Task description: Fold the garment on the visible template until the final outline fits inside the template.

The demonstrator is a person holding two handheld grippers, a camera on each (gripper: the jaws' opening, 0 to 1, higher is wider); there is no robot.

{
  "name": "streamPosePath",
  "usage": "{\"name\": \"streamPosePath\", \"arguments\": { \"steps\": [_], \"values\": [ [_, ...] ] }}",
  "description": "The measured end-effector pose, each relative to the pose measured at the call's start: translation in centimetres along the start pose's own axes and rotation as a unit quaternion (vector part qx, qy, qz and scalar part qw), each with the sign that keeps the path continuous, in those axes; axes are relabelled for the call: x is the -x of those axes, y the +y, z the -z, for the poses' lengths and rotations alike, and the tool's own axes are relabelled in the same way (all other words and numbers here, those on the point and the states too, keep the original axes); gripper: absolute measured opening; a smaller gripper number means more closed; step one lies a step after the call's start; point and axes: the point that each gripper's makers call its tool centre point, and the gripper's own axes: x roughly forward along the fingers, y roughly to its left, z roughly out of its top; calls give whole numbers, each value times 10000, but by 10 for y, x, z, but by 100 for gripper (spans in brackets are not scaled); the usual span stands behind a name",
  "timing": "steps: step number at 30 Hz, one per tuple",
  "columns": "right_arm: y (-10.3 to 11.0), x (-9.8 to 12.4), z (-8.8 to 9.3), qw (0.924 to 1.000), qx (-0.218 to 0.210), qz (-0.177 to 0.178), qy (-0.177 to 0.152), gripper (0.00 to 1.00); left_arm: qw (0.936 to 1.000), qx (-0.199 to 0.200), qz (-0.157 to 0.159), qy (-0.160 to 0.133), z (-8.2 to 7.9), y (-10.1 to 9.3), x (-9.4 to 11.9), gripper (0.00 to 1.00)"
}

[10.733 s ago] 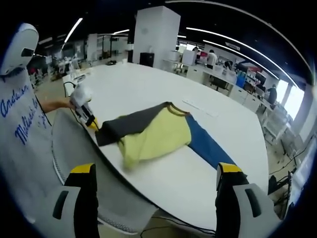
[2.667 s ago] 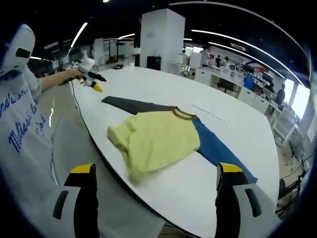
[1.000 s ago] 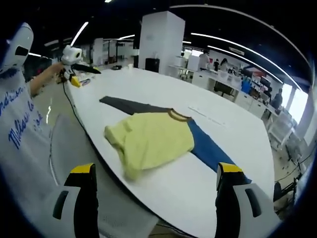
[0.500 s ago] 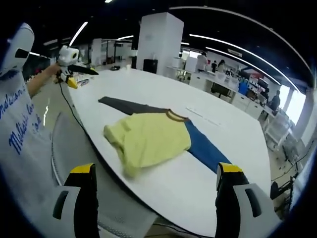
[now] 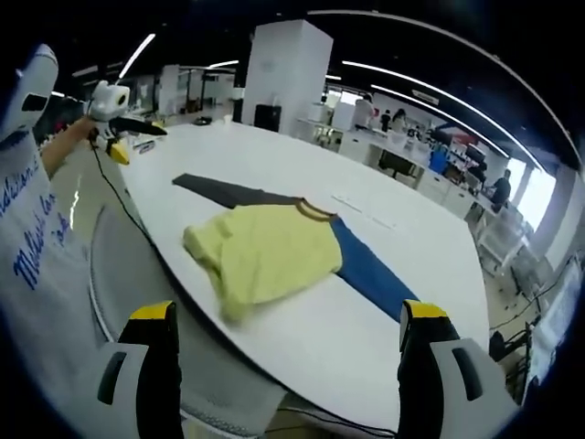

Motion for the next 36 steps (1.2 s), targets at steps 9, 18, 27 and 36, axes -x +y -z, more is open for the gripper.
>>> {"name": "streamPosePath", "arguments": {
  "steps": [9,18,27,36],
  "values": [
    [2,-3,-3,10000,13,-14,30,100,9998,55,136,123,14,-14,-8,100],
    [6,-10,-3,10000,-27,-57,52,100,9997,191,78,-89,11,-14,-13,96],
    [9,-23,-8,9998,-29,-191,40,100,9984,497,256,-119,17,-17,-23,85],
    [15,-30,-4,9993,-41,-350,127,100,9946,774,679,119,38,-30,-46,63]
  ]
}}
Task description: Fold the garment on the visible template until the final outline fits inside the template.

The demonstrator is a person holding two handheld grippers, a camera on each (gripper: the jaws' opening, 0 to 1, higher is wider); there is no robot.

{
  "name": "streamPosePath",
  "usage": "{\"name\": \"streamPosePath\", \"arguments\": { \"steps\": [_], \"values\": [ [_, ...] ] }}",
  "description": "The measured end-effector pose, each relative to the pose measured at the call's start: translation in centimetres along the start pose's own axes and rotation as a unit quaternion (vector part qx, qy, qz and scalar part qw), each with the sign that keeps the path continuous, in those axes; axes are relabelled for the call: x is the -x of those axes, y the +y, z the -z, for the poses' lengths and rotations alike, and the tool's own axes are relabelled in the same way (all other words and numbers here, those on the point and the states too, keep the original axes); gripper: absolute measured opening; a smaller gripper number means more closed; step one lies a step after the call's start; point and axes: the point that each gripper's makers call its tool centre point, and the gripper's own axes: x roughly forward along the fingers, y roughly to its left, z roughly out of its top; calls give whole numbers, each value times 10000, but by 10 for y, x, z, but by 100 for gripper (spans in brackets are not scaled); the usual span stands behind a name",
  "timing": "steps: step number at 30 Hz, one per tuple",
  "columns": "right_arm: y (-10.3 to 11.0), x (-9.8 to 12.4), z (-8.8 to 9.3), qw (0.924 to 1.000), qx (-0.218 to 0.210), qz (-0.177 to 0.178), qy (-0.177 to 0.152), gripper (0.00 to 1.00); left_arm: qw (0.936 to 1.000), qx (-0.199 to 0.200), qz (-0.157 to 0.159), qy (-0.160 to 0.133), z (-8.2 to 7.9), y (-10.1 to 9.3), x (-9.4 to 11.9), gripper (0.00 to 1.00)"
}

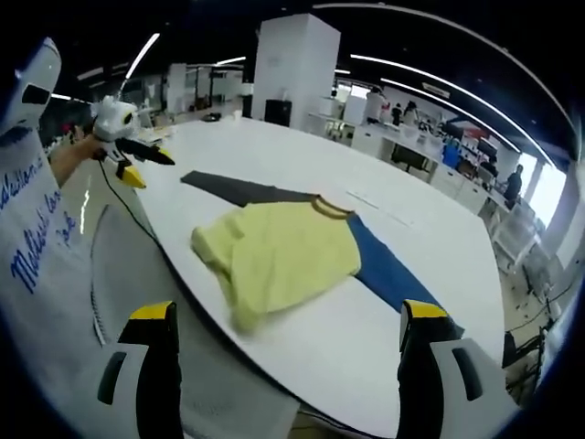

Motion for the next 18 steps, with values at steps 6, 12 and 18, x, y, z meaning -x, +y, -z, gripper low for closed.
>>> {"name": "streamPosePath", "arguments": {
  "steps": [6,12,18],
  "values": [
    [-1,0,7,10000,-45,-4,79,100,9990,335,158,269,22,1,-20,42],
    [-3,0,5,10000,-45,18,53,100,9978,262,190,581,40,2,-36,35],
    [-1,-3,6,10000,-35,8,83,100,9965,228,278,758,54,5,-49,30]
  ]
}}
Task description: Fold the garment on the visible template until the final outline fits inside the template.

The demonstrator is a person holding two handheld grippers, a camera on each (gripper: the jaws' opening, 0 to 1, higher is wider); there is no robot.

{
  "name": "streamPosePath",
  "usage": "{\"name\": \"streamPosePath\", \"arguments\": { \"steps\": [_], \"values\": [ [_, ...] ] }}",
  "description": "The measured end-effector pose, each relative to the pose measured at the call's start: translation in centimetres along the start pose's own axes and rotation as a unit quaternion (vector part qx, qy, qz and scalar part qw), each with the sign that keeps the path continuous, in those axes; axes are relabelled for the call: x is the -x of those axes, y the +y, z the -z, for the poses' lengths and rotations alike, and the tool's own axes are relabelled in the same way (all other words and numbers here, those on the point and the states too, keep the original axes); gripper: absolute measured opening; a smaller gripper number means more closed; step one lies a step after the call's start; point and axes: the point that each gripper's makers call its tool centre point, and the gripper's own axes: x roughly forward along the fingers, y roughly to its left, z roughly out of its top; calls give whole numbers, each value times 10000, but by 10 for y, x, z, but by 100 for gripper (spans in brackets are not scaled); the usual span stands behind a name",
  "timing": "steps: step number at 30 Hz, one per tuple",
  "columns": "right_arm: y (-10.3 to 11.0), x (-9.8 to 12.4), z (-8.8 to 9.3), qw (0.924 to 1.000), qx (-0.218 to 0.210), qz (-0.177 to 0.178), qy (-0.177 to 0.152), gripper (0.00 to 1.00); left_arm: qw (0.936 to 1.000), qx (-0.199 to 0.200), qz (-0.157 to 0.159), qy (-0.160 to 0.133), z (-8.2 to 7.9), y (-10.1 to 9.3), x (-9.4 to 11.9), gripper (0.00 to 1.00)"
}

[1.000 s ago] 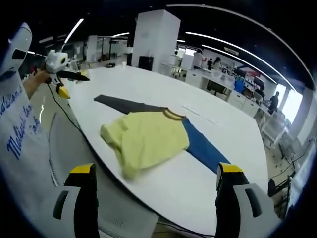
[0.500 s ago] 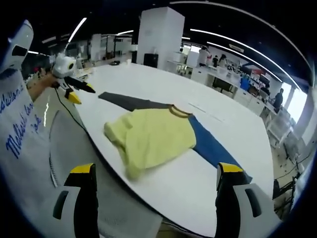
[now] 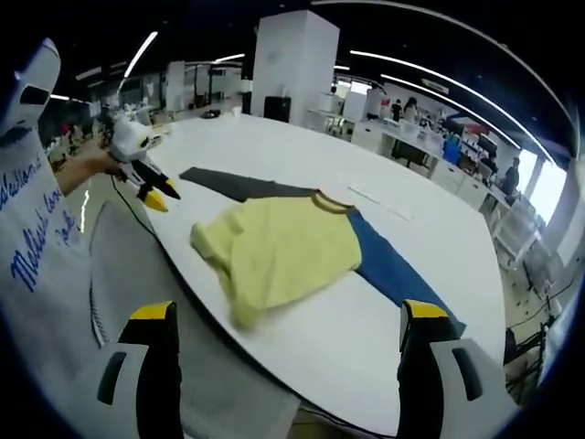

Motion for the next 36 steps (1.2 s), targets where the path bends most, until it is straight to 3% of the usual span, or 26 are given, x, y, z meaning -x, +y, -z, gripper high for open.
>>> {"name": "streamPosePath", "arguments": {
  "steps": [10,18,22,27,36],
  "values": [
    [-1,-1,-1,10000,7,-6,-3,100,9994,115,235,228,19,-3,-30,22],
    [-1,-1,1,10000,-18,-11,26,100,9989,259,218,324,31,5,-42,16],
    [0,-1,0,10000,-3,-34,21,100,9983,226,303,437,37,2,-49,15],
    [0,-2,0,10000,3,-47,23,100,9983,5,110,566,43,8,-57,12],
    [-1,0,0,10000,-5,-25,49,100,9972,-109,174,716,47,6,-64,9]
  ]
}}
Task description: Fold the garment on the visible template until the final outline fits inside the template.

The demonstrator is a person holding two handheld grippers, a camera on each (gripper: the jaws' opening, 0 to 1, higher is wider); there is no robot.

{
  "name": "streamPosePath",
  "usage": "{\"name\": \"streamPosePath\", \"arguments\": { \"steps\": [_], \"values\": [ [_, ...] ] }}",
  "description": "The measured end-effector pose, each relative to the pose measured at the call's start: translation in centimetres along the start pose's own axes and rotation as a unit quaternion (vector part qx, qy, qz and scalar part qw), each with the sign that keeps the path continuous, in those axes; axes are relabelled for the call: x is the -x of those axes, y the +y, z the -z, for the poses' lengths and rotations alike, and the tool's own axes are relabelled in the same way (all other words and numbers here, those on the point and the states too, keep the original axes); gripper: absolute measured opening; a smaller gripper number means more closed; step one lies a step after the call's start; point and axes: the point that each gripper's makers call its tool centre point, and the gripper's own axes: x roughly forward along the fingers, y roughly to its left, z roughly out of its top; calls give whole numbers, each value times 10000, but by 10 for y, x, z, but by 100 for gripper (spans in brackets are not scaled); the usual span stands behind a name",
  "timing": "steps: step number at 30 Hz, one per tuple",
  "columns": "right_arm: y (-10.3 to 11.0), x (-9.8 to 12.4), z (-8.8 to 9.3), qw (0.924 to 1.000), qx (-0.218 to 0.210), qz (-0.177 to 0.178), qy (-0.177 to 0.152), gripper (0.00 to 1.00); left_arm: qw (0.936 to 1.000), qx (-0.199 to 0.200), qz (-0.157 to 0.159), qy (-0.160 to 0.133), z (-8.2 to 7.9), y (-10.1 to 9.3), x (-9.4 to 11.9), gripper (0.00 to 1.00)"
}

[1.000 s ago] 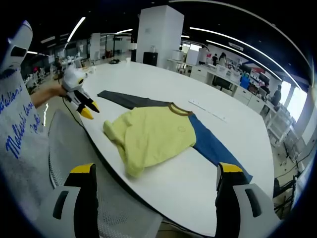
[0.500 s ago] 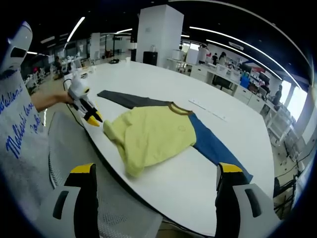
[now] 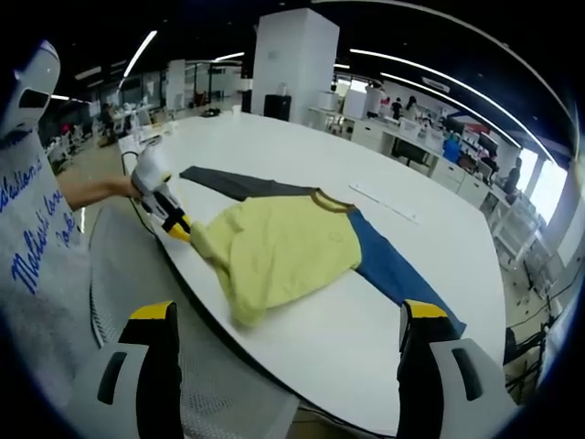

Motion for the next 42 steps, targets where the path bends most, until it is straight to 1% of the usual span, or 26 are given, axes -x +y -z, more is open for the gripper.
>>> {"name": "streamPosePath", "arguments": {
  "steps": [3,6,7,9,10,11,12,14,16,18,20,23,26,27,28,29,31,33,37,39,40,42],
  "values": [
    [1,-1,-1,10000,7,-18,-10,100,9999,-108,-74,89,3,3,-2,9],
    [2,-1,-2,10000,14,-26,-17,100,9997,-186,-167,38,2,9,-2,10],
    [2,-1,-3,10000,14,-30,-22,100,9995,-247,-192,-21,0,10,-3,10],
    [1,-1,-2,10000,13,-30,-14,100,9991,-379,-178,-96,-2,11,-4,8],
    [1,-1,-2,10000,9,-22,-9,100,9993,-331,-189,-61,-1,11,-4,8],
    [0,-1,-2,10000,-3,-13,-4,100,9994,-291,-158,37,3,11,-4,8],
    [0,-1,-2,10000,-18,-21,-13,100,9993,-320,-163,-123,-2,12,-5,8],
    [0,-1,-3,10000,-28,-34,-46,100,9995,-291,-138,-58,0,11,-5,8],
    [1,0,-4,10000,-14,-39,-50,100,9991,-397,-148,-58,0,9,-7,7],
    [1,-1,-3,10000,-9,-45,-46,100,9989,-455,-104,-30,0,6,-9,3],
    [1,-1,-3,10000,-10,-46,-52,100,9987,-497,-148,-1,0,7,-10,0],
    [3,-1,-3,10000,-16,-63,-58,100,9991,-406,-101,59,0,6,-11,0],
    [3,-2,-1,10000,-39,-75,-50,100,9995,-214,-100,205,1,4,-9,0],
    [3,-3,1,9999,-61,-80,-35,100,9998,-86,-64,192,-1,2,-7,0],
    [3,-3,2,9999,-86,-94,-33,100,9999,-1,-25,158,-4,1,-5,0],
    [3,-4,4,9998,-142,-142,-75,100,9999,138,29,36,-9,-1,-2,0],
    [2,-6,7,9994,-267,-175,-98,100,9992,356,122,-114,-17,-4,2,0],
    [2,-9,12,9995,-282,-157,-44,100,9981,499,196,-292,-26,-6,9,0],
    [7,-12,16,9992,-335,-230,-32,100,9974,525,235,-430,-37,-11,20,0],
    [9,-14,18,9990,-350,-271,-23,100,9948,645,369,-697,-50,-18,25,0],
    [9,-16,19,9990,-353,-267,-9,100,9929,694,414,-878,-58,-20,29,0],
    [9,-19,22,9990,-354,-286,18,97,9904,742,446,-1074,-69,-23,34,0]
  ]
}}
